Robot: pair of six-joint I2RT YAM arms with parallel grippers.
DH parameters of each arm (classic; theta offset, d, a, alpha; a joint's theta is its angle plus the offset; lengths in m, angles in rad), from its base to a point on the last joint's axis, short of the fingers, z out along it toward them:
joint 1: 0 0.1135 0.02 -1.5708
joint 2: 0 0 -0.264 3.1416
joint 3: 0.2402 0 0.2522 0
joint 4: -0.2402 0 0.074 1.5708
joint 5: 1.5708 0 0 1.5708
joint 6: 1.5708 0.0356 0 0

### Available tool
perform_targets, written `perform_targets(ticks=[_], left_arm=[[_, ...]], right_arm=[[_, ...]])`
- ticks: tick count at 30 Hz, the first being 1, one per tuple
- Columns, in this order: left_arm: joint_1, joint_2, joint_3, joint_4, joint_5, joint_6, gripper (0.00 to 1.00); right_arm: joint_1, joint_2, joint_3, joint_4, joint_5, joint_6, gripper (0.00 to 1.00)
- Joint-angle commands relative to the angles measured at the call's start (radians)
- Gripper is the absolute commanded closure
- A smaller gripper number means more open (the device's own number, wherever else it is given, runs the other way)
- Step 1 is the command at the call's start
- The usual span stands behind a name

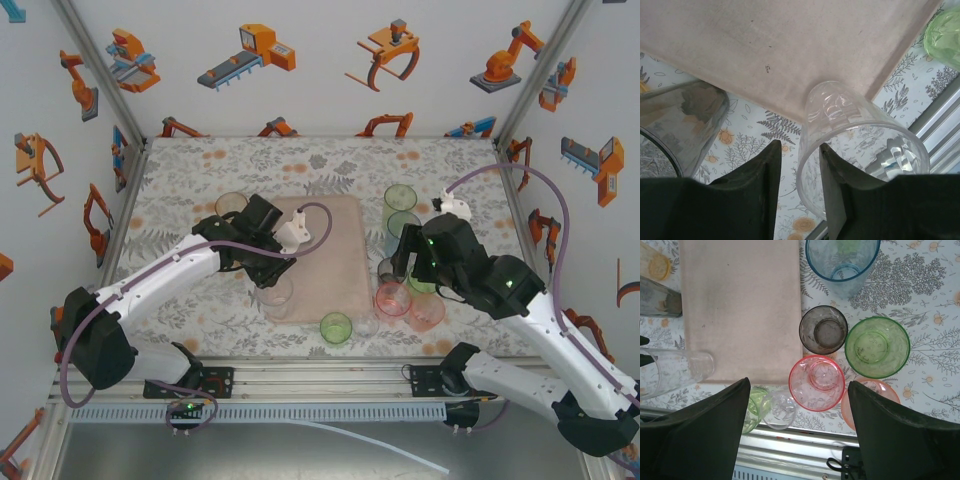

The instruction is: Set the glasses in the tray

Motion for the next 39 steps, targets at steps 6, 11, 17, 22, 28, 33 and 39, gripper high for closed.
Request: perform_targets(ticks=[6, 11, 17, 22, 28, 33, 39], left_arm=[[-0.007, -0.019, 0.022, -0.03, -0.023, 0.007, 0.52], [-0.007, -0.024, 0.074, -0.065, -0.052, 0.029, 0.48], [-0.007, -0.036, 0.144, -0.13, -0.063, 0.067, 0.46], [-0.008, -0.061, 0.189, -0.17, -0.062, 0.088, 0.41], [0.055, -0.138, 0.246, -0.232, -0.09, 0.093, 0.36], [0.237, -0.285, 0.228, -0.237, -0.078, 0.094, 0.24], [0.403, -0.414, 0.118, -0.224, -0.028, 0.025, 0.2]], right_arm=[[-0.006, -0.002, -0.009, 0.005, 0.037, 0.003, 0.28], [-0.012, -0.003, -0.002, -0.015, 0.056, 0.006, 0.28], [-0.027, 0.0, 0.006, -0.054, 0.084, 0.007, 0.28], [-0.05, 0.012, 0.013, -0.071, 0.092, 0.003, 0.28], [-0.114, 0.054, 0.025, -0.067, 0.101, -0.039, 0.27], [-0.214, 0.12, 0.033, -0.03, 0.044, -0.1, 0.28], [-0.36, 0.169, 0.011, 0.064, -0.091, -0.172, 0.35]])
